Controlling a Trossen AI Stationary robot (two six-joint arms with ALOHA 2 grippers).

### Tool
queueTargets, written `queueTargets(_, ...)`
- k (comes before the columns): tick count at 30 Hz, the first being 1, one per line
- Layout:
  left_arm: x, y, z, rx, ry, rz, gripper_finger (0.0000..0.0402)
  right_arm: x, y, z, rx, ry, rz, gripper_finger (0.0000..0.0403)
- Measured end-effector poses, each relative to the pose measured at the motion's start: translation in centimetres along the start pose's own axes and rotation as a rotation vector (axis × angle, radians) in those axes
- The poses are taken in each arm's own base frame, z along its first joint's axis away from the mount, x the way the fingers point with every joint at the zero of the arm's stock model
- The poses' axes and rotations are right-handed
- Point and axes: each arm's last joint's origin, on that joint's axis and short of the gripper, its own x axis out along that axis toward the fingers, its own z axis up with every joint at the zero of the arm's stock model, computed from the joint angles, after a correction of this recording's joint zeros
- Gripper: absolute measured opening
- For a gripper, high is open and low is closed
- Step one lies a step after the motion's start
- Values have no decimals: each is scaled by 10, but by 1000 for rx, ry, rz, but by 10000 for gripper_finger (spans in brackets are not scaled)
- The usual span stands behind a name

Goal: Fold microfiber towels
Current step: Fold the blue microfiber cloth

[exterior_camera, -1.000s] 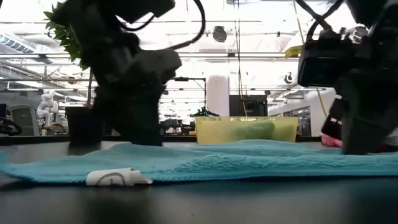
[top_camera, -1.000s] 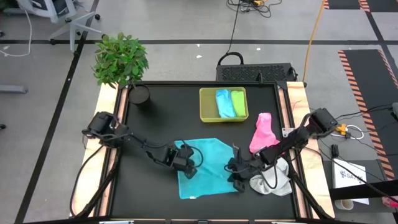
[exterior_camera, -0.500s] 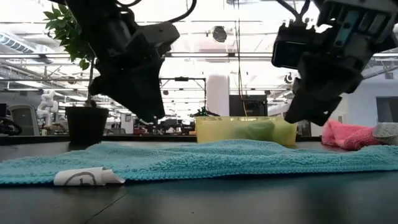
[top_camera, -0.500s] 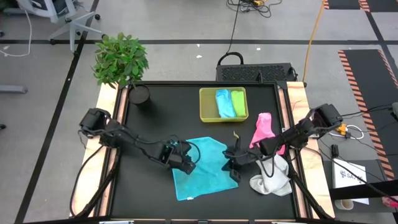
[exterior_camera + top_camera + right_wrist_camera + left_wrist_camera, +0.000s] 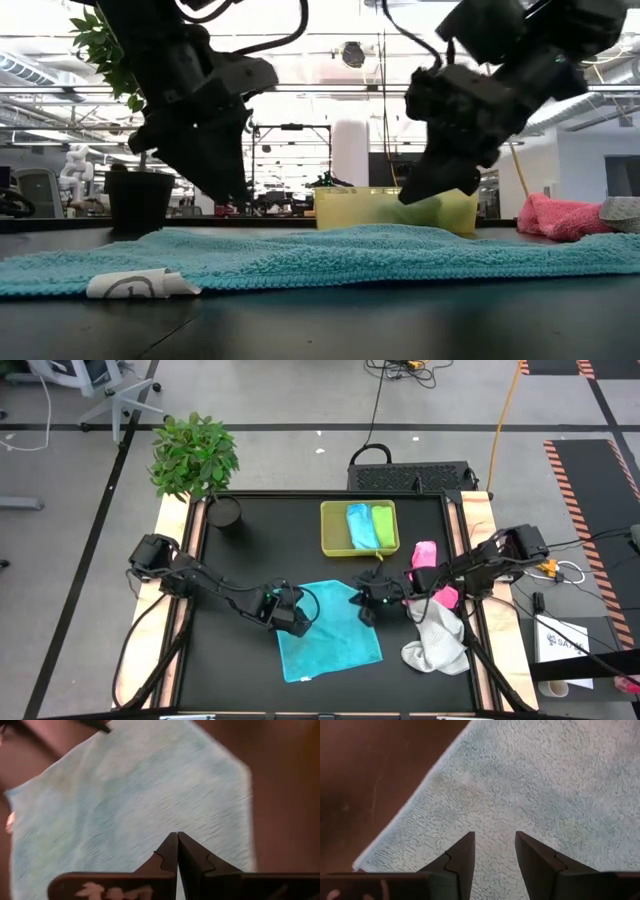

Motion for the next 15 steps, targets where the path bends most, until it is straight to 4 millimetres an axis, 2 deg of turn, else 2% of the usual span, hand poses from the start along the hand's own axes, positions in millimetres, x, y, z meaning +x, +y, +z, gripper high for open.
queueTargets(5, 3, 6, 0, -20, -15, 32, 143, 0, -13, 13, 40, 4, 66, 0)
queueTargets(9, 10, 16, -6, -32, 2, 71, 143, 0, -17, 19, 36, 4, 148, 0)
queueTargets(15, 15, 32, -13, -45, 56, 180, 143, 0, -20, 28, 1, -61, 173, 0)
